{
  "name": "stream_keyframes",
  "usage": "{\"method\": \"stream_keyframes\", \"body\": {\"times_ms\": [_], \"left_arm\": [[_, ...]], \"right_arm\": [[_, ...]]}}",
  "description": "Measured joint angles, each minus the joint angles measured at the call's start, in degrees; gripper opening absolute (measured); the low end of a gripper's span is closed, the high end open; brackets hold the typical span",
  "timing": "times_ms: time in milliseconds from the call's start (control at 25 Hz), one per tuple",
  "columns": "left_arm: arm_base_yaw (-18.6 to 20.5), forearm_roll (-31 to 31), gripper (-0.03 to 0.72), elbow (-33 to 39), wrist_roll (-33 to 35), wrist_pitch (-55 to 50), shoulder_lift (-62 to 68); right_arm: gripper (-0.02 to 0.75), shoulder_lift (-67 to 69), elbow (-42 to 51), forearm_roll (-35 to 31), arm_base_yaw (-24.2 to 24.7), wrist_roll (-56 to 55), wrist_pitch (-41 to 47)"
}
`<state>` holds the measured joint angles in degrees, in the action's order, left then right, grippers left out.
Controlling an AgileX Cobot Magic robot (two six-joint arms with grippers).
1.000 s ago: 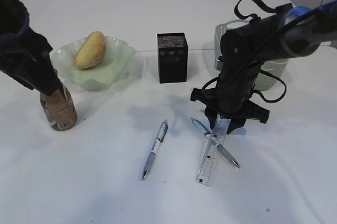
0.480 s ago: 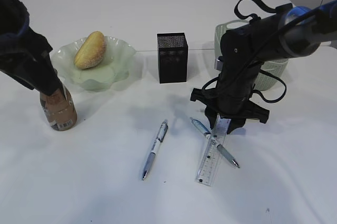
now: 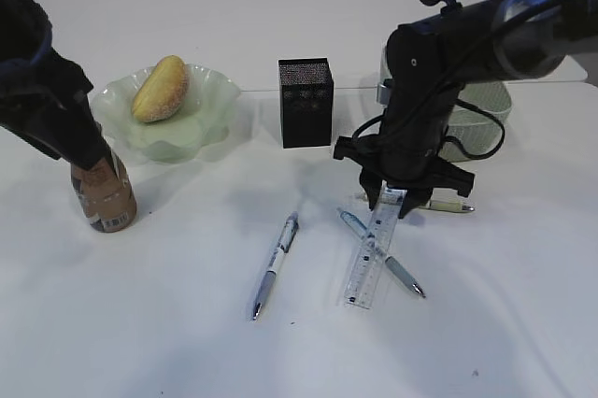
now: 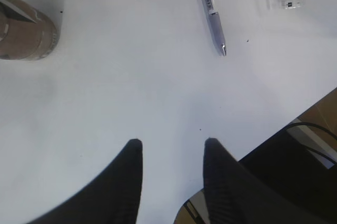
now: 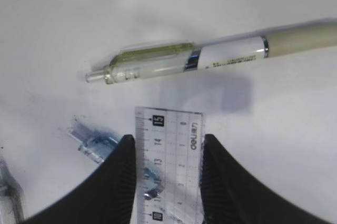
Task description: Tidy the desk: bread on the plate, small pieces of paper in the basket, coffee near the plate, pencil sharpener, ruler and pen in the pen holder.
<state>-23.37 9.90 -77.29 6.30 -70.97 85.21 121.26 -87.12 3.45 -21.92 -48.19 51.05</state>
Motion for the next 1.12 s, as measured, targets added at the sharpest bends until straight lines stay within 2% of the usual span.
{"method": "stream_keyframes", "body": {"times_ms": [400, 880, 1120], "left_arm": [[0.0, 0.0, 0.268, 0.0, 0.0, 0.0, 0.0], [0.0, 0.0, 0.268, 0.0, 0.0, 0.0, 0.0], [0.0, 0.0, 0.268, 0.0, 0.0, 0.0, 0.0]], "right_arm": [[0.296, 0.0, -10.7, 0.0, 0.0, 5.4, 5.9], [0.296, 0.0, -24.5, 0.1, 0.0, 9.3, 8.2], [0.296, 0.1, -28.8, 3.5, 0.0, 9.3, 7.5]]}}
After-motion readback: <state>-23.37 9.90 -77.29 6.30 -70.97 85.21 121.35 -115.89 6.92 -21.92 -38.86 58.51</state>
